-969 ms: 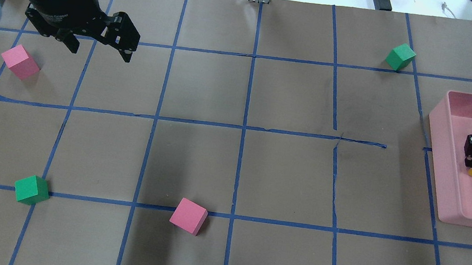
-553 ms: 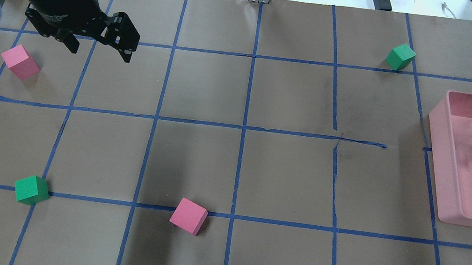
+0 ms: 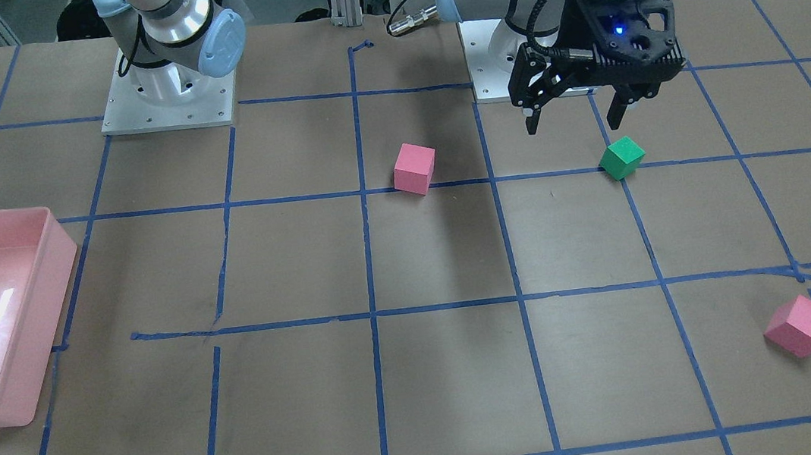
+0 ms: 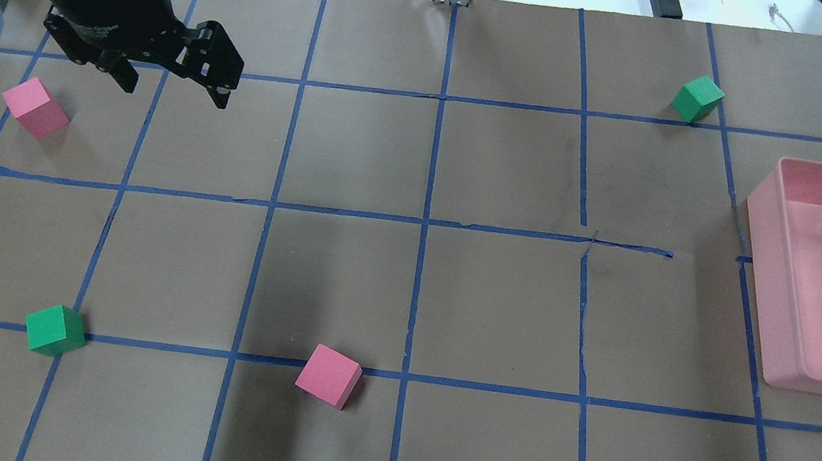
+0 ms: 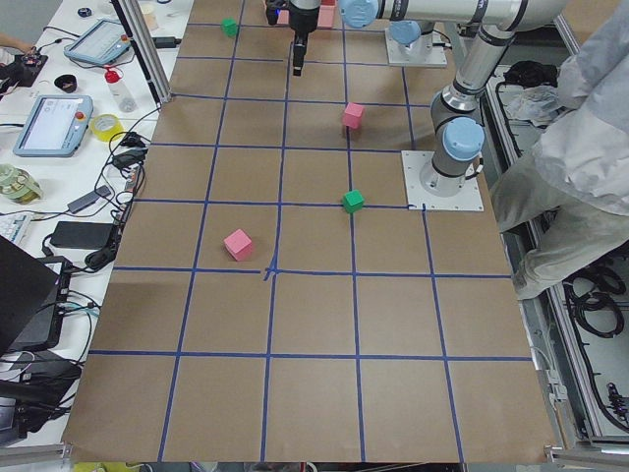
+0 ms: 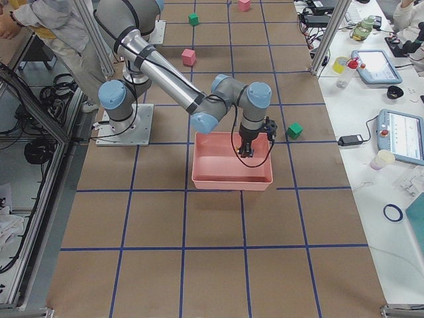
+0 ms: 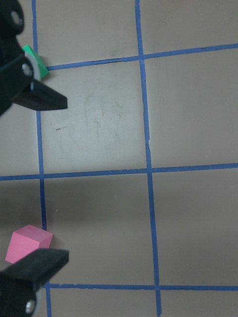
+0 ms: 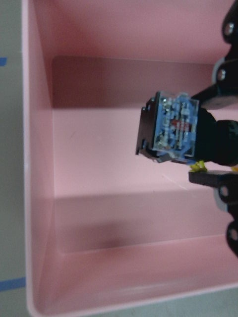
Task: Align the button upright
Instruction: 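Lift the button out of the tray and carry it to the table center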
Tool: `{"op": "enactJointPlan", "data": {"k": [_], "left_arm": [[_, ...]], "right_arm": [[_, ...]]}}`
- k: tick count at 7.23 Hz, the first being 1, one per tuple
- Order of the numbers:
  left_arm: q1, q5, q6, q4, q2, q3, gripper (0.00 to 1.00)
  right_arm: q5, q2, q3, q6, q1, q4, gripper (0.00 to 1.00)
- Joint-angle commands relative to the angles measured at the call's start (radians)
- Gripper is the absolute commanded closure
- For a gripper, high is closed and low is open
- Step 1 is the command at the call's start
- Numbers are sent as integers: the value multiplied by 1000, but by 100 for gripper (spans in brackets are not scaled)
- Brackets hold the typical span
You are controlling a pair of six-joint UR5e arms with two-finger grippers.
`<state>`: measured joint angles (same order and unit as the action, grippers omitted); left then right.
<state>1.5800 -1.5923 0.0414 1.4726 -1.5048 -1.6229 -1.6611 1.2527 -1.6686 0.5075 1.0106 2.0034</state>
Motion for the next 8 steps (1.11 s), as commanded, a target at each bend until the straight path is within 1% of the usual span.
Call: {"op": "enactJointPlan", "data": {"k": [1, 2, 4, 5, 6, 8], "left_arm": [[0, 0, 0, 0, 0, 0, 0], [0, -2, 0, 0, 0, 0, 0], [0, -2, 0, 0, 0, 0, 0], [0, 0, 0, 0, 0, 0, 0], [0, 0, 0, 0, 0, -2, 0], [0, -2, 0, 0, 0, -2, 0]], "right_arm": [[3, 69, 27, -18, 101, -70, 100], [-3, 89, 29, -100, 193, -107, 100], [12, 62, 33, -370, 415, -75, 100], [12, 13, 59, -514, 537, -65, 100], [14, -63, 114, -644, 633, -34, 100], [52, -204, 215, -827, 782, -2, 100]]}}
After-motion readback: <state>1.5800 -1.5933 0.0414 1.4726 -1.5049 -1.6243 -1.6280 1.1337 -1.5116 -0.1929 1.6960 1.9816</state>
